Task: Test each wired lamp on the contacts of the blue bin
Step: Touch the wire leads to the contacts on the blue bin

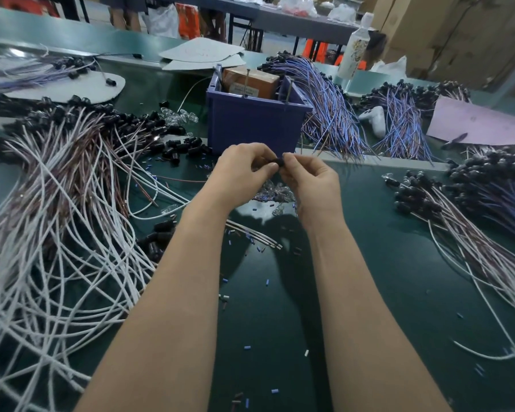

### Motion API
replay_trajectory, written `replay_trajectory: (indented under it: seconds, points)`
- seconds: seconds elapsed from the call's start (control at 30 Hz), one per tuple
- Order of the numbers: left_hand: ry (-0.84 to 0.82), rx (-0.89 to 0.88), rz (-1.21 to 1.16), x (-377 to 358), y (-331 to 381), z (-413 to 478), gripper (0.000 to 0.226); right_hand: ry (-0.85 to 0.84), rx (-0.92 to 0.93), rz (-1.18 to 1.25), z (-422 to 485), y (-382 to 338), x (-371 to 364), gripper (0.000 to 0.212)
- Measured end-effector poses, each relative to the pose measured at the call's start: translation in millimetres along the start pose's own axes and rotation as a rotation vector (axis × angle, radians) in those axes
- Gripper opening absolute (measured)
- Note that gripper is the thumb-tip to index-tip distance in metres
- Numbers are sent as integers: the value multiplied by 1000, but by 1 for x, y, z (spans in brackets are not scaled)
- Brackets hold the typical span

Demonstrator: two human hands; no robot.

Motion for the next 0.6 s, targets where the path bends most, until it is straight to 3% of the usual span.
replay_trajectory:
  seconds: [0.47,0.6]
  points:
    - [27,45,7,-1,0,2,16,-17,-122,200,0,3,-5,17]
    - [47,86,188,-8,3,3,19,-24,-64,16,1,5,-8,10]
Point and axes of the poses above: each hand's wrist, its own z-axis towards the middle knuckle, its own x-axis out of the back of the hand, y = z × x, the point moved 3 cm from there along z, towards the middle knuckle, and after that the axes turned 3 degrees about -x, right-handed, at the moved point
